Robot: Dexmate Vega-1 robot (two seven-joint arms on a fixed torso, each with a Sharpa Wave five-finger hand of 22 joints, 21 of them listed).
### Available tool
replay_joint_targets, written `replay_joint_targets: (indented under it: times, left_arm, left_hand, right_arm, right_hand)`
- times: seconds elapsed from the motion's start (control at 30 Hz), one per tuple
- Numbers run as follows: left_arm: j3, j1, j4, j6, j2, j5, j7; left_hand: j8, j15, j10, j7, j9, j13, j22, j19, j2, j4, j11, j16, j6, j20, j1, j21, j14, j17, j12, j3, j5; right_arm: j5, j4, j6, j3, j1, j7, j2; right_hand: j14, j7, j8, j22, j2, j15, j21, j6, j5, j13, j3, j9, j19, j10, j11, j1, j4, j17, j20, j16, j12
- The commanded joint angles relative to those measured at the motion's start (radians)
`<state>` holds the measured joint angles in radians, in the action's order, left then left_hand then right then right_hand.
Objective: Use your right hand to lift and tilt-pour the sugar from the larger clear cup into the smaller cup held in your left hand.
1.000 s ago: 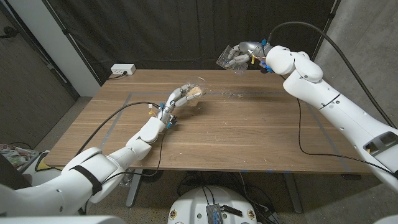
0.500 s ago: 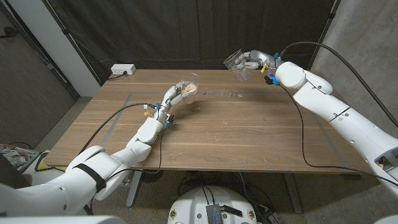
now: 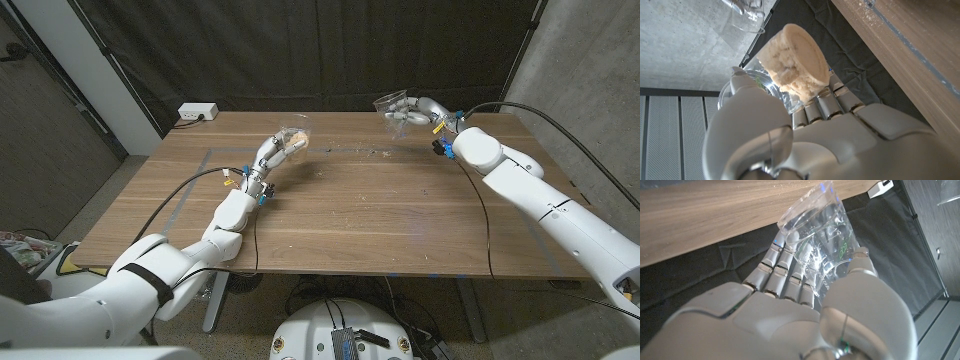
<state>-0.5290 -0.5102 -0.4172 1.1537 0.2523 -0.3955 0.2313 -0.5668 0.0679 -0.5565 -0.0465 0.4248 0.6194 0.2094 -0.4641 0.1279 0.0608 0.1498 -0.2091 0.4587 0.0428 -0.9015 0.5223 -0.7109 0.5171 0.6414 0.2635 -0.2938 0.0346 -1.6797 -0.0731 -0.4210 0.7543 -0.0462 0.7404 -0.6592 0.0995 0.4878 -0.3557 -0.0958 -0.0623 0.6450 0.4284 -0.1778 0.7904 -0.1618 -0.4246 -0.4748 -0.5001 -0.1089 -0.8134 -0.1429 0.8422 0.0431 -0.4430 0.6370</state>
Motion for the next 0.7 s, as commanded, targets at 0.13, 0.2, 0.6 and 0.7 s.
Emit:
replay_joint_targets:
  times: [0.13,0.2,0.6,0.7]
  left_arm:
    - [0.133,0.018,0.06,-0.094,-0.039,-0.166,0.268]
    - [0.15,0.022,0.065,-0.12,-0.042,-0.172,0.283]
    - [0.201,0.05,0.07,-0.221,-0.064,-0.138,0.297]
    - [0.207,0.055,0.07,-0.226,-0.071,-0.128,0.295]
  left_hand:
    - [-0.012,0.114,-0.006,-0.004,0.004,0.005,0.002,-0.004,0.0,-0.001,-0.002,-0.003,0.004,0.008,-0.01,0.004,-0.01,0.002,0.003,0.009,0.001]
    - [-0.014,0.113,-0.007,-0.004,0.005,0.005,0.002,-0.004,-0.001,-0.001,-0.002,-0.003,0.007,0.008,-0.011,0.005,-0.01,0.003,0.004,0.009,0.001]
    - [-0.017,0.114,-0.008,-0.002,0.007,0.006,0.001,-0.005,0.001,-0.003,0.0,-0.003,0.005,0.01,-0.012,0.006,-0.01,0.003,0.005,0.01,0.003]
    - [-0.018,0.115,-0.009,-0.002,0.007,0.007,0.001,-0.004,0.001,-0.004,0.001,-0.003,0.007,0.01,-0.013,0.006,-0.011,0.004,0.006,0.011,0.003]
  right_arm:
    - [0.051,0.231,0.318,-0.027,0.052,-0.197,-0.114]
    - [0.051,0.258,0.35,-0.032,0.052,-0.215,-0.131]
    - [0.078,0.279,0.355,-0.04,0.056,-0.227,-0.146]
    - [0.086,0.294,0.357,-0.041,0.045,-0.217,-0.147]
  right_hand:
    - [-0.035,0.0,0.007,0.009,-0.003,-0.171,0.006,0.021,-0.002,0.005,-0.02,-0.007,-0.016,-0.033,-0.007,-0.018,0.005,0.001,0.055,0.001,0.009]
    - [-0.037,0.0,0.008,0.011,-0.001,-0.171,0.005,0.023,-0.001,0.004,-0.02,-0.007,-0.015,-0.035,-0.008,-0.019,0.004,0.001,0.056,0.002,0.009]
    - [-0.05,0.001,0.009,0.021,0.0,-0.171,0.002,0.027,-0.001,0.005,-0.022,-0.011,-0.012,-0.047,-0.008,-0.02,0.004,-0.002,0.057,0.006,0.012]
    - [-0.052,0.0,0.01,0.023,0.0,-0.171,0.002,0.03,-0.001,0.006,-0.022,-0.012,-0.011,-0.046,-0.01,-0.019,0.005,-0.003,0.057,0.007,0.012]
